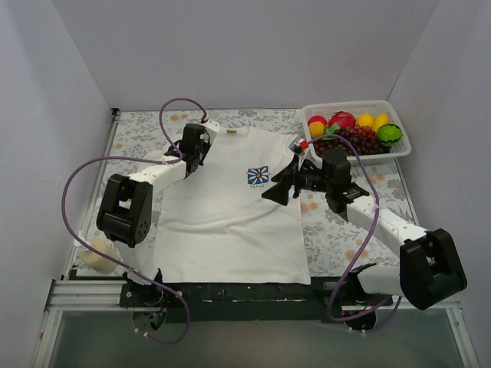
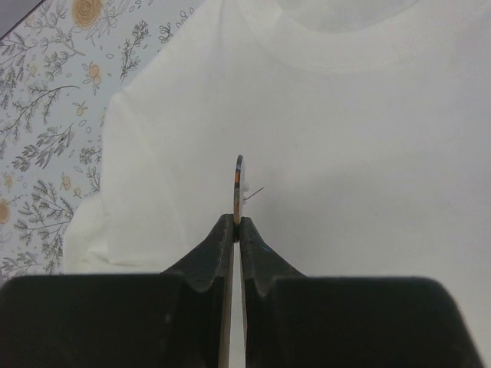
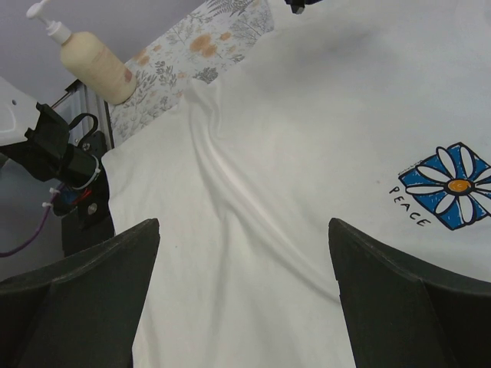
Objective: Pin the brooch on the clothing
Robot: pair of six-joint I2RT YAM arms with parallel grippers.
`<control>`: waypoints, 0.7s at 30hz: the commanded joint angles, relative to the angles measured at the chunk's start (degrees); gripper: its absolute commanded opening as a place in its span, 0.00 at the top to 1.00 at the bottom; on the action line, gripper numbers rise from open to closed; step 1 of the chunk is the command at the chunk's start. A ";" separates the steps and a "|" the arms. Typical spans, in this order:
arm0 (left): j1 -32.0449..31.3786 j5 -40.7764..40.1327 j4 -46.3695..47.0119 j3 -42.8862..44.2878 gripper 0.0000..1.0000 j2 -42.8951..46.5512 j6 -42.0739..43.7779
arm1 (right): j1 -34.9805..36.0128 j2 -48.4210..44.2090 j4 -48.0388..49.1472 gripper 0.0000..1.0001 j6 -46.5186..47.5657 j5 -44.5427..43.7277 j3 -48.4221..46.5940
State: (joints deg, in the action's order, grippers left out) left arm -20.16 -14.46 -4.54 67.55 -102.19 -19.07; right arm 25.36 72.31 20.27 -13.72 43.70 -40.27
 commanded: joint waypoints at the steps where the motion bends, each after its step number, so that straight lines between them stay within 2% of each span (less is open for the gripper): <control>1: 0.12 -5.82 0.93 2.15 1.00 -2.30 1.49 | 0.12 -1.04 2.58 0.02 -0.17 1.47 0.02; 7: -0.40 -14.97 0.76 4.52 1.00 -8.45 3.60 | 0.12 -0.42 2.41 0.02 0.09 1.38 0.19; 21: -1.63 -19.37 1.11 7.69 1.00 -14.69 6.76 | 0.12 1.34 1.97 0.02 -0.26 1.56 -0.33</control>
State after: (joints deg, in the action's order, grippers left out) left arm -20.78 -30.61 -4.05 73.65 -114.65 -14.26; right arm 25.36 73.12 20.78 -13.74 44.36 -40.27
